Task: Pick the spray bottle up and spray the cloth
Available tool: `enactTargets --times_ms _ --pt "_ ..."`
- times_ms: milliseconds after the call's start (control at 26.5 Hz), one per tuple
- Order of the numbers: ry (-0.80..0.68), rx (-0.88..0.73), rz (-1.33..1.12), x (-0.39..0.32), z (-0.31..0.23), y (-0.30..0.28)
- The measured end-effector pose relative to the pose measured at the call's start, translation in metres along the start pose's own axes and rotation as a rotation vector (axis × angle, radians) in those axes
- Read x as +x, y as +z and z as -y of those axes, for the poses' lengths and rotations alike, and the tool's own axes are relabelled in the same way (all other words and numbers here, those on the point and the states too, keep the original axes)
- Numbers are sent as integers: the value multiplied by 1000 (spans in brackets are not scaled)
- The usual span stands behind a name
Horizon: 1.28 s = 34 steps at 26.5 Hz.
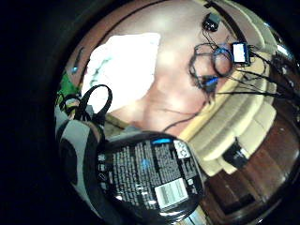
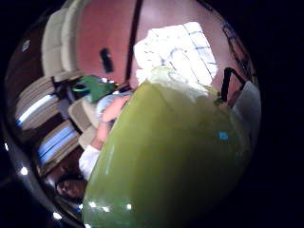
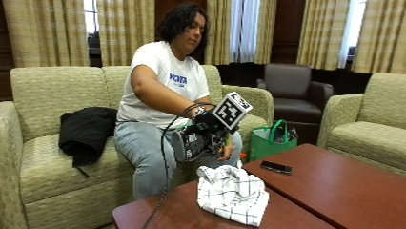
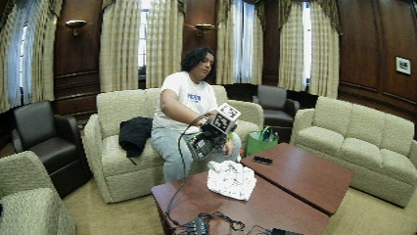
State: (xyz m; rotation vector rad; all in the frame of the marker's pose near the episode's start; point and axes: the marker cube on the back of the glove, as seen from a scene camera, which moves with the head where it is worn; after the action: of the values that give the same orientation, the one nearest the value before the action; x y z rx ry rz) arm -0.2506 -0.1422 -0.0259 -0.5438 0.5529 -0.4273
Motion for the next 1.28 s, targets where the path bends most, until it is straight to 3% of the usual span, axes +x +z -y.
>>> enactTargets --times_ms 302,680,907,1133,1285 --pt "32 -188 -227 -15 31 45" --pt "124 -278 -324 -38 73 116" --pt "-4 -310 -405 -40 75 137" --pt "29 -257 -358 -37 68 120" --pt "-3 -66 -163 -43 55 73"
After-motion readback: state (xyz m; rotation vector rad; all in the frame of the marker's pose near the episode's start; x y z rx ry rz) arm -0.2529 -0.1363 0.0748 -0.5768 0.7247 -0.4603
